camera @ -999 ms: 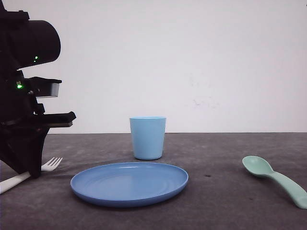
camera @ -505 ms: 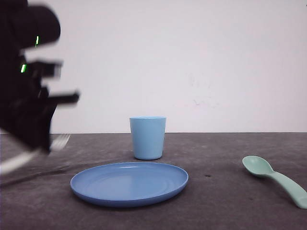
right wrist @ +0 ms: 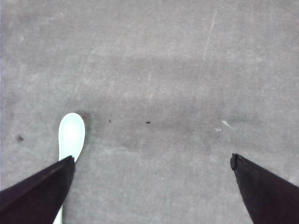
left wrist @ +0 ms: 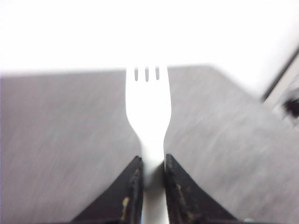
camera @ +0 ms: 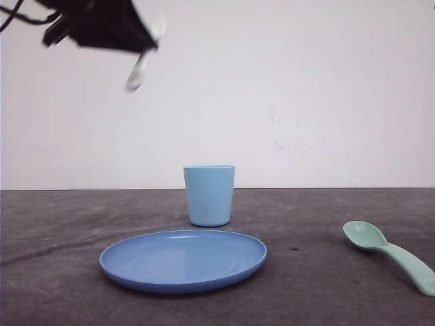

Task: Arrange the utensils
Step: 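Lift the white fork and carry it over the light-blue cup, then drop the fork into the cup and raise the left gripper away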

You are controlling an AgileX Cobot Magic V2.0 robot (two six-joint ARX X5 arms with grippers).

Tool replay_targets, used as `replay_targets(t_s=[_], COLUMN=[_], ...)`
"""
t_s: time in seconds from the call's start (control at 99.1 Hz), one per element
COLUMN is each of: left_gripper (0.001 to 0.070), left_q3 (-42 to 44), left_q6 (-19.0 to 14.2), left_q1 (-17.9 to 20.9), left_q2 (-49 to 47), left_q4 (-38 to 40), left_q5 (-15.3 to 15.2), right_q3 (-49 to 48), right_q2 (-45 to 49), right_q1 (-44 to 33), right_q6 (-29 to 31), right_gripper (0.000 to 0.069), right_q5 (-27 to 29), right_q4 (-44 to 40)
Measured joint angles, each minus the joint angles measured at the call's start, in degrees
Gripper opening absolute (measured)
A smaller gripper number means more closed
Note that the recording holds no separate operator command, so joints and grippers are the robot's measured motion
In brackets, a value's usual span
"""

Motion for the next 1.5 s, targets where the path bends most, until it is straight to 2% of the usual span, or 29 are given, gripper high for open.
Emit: replay_targets(t_s=[0.131,0.363,0.818,1.141,1.393,1.453,1.504], left_gripper=[0.0045,0.0045,0.0045,0.0045,0.0047,0.0069,0.0117], left_q3=[0.0,0.0,0.0,0.0,0.0,0.0,0.0], left_q6=[0.5,6.1,7.2,7.4,7.4,7.4,7.3], left_q1=[-0.8,-2.1,-2.1,-2.1,-2.1,-2.1,-2.1], left_q2=[2.3,10.8,28.2,35.0,35.9,35.9,35.9], left_q4=[8.0,17.9,37.1,38.9,38.8,38.7,38.8], left_q5=[1.5,1.6,1.6,1.6,1.6,1.6,1.6], right_q3=[0.0,0.0,0.0,0.0,0.0,0.0,0.0], right_q2=[0.0,0.0,0.0,0.0,0.0,0.0,0.0], right_q1=[0.0,0.0,0.0,0.0,0.0,0.0,0.0], right_q6=[0.0,0.0,0.7,1.1,1.1,1.1,1.1], right_gripper=[0.0680,0.0680,0.0680,0.0680,0.0680,0.0680,0.0680], right_q5=[0.0,0.0,0.0,0.0,0.0,0.0,0.0], right_q4=[0.0,0.2,0.1,-0.1,-0.1,-0.1,0.0])
